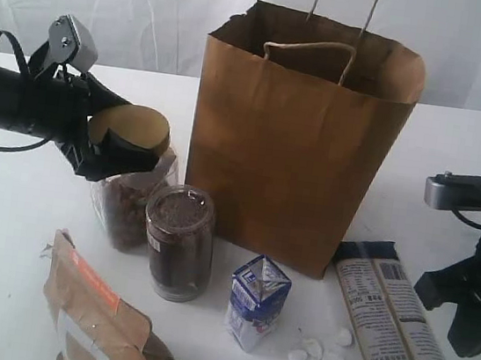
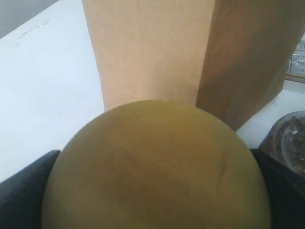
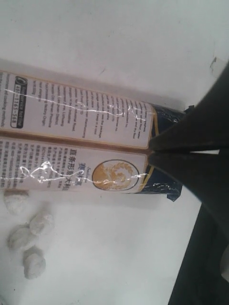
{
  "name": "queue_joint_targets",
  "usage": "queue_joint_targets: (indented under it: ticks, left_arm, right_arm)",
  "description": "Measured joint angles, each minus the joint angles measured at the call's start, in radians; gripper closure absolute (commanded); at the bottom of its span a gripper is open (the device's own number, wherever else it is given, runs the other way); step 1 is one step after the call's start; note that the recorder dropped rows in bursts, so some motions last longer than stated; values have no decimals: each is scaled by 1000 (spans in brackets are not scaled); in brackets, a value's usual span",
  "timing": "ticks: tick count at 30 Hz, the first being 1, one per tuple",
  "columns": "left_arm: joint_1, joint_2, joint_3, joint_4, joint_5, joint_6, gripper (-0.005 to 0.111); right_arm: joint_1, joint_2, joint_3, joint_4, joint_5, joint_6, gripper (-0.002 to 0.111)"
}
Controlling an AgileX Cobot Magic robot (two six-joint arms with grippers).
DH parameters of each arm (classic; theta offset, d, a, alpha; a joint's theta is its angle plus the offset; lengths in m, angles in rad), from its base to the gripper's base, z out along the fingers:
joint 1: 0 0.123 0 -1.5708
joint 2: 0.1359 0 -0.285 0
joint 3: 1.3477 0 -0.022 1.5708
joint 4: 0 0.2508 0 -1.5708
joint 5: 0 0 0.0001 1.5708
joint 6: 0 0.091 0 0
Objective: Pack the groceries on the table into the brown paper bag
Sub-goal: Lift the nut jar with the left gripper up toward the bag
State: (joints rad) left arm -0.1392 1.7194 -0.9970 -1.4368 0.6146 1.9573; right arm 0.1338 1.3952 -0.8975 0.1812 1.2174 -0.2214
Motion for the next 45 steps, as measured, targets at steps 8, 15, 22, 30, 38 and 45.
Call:
queue_joint_targets:
  ticks: [8, 15, 22, 30, 38, 45]
  left_arm:
    - [0, -111, 7, 10, -60, 0, 107]
    - [0, -350, 7, -36, -131, 0, 107]
    - [0, -500, -48, -179, -152, -73, 107]
    - [0, -499, -232, -262, 26, -126, 107]
    - [-6, -385, -428, -259, 231, -332, 107]
    - [-133, -270, -621, -259, 179, -405, 107]
  right_arm:
    - [0, 0, 0, 1, 0, 0, 108]
    - [0, 0, 0, 1, 0, -2, 108]
    - [0, 0, 0, 1, -14, -2, 108]
    - [0, 2, 0, 1, -83, -6, 108]
    - [0, 2, 0, 70, -183, -79, 108]
    - [0, 2, 0, 270, -218, -306, 108]
